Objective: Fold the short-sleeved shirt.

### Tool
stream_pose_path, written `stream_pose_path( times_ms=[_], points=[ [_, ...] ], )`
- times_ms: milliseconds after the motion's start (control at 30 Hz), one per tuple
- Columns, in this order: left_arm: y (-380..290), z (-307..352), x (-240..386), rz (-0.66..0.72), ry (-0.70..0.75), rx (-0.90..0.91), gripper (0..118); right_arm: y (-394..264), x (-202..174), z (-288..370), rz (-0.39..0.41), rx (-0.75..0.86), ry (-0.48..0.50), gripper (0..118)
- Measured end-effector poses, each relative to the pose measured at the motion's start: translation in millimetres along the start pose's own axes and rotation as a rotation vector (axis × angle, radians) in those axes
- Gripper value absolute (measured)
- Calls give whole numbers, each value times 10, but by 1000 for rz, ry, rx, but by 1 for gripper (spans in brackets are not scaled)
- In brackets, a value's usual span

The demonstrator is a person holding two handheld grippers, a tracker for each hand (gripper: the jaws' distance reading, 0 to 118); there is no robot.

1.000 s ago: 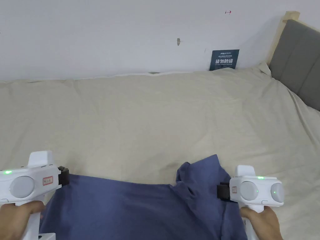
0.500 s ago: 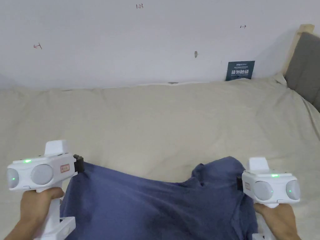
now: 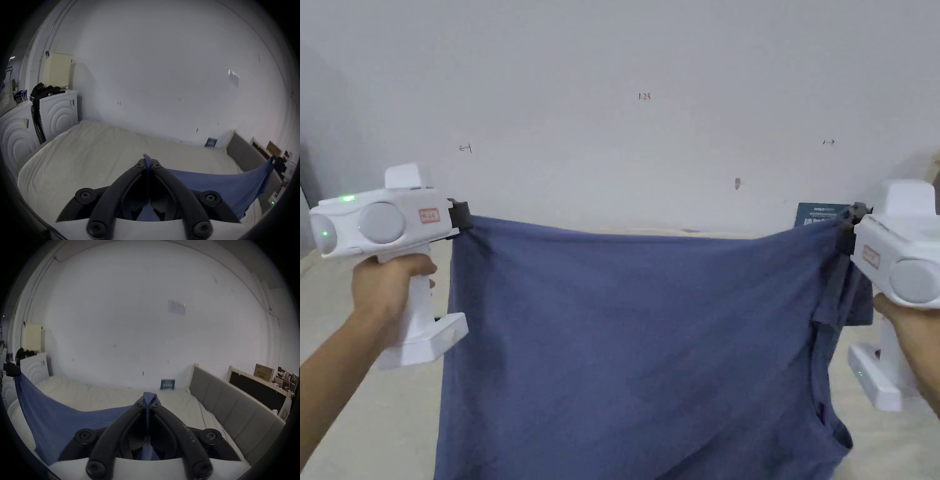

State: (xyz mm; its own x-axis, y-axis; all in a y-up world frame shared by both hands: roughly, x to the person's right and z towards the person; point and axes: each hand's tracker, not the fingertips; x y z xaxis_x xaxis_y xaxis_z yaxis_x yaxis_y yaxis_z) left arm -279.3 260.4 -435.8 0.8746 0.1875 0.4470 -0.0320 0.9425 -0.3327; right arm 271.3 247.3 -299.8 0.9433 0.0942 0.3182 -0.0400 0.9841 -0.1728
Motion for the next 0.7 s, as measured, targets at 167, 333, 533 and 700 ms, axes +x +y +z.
stream_pose_path(
  times_ms=[167, 333, 533, 700],
  points=[
    [501, 64, 62, -35, 28, 105, 3, 588, -12, -3, 14, 125, 12, 6],
    [849, 1, 97, -43, 29, 189, 3, 1005, 30, -118, -29, 205, 25, 6],
    [920, -271, 45, -15, 25, 203, 3, 1079, 85, -416, -55, 246, 38, 6],
    [603, -634, -51, -42, 42, 181, 3, 711, 74, -706, -64, 210, 51, 6]
  ],
)
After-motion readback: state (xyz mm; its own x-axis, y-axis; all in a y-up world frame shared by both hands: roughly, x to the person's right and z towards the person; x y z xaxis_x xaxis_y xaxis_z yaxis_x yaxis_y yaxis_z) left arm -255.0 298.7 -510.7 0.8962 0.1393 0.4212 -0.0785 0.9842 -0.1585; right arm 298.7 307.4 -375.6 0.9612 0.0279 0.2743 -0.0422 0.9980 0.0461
